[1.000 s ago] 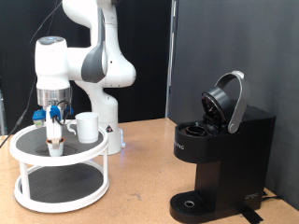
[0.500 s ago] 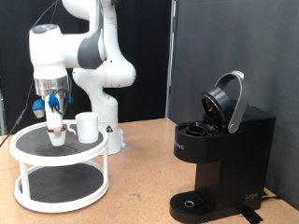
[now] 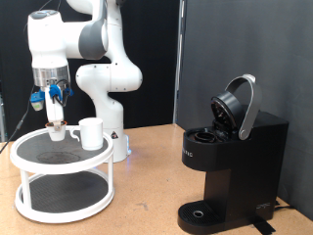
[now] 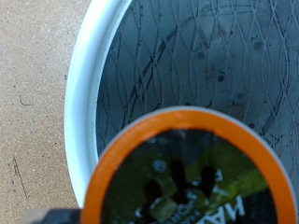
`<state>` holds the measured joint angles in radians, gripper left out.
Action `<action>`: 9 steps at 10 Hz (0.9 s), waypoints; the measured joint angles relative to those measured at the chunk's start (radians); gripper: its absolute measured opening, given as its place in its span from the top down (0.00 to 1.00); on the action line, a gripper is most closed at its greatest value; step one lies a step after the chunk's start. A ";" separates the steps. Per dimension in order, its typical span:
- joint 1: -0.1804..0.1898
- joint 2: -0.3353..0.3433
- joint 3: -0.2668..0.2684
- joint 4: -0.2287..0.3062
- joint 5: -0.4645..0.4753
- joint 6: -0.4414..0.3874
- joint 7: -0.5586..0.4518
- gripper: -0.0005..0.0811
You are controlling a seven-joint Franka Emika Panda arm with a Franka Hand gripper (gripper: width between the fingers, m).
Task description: Make a cup of coffee with the keurig machine
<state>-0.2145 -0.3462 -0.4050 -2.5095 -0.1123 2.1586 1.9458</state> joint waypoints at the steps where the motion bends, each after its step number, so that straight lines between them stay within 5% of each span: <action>1: 0.000 -0.001 -0.001 0.001 0.015 -0.002 -0.001 0.59; 9: 0.005 -0.088 0.003 0.193 0.146 -0.290 -0.034 0.59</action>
<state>-0.2092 -0.4339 -0.4018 -2.3162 0.0336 1.8687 1.9115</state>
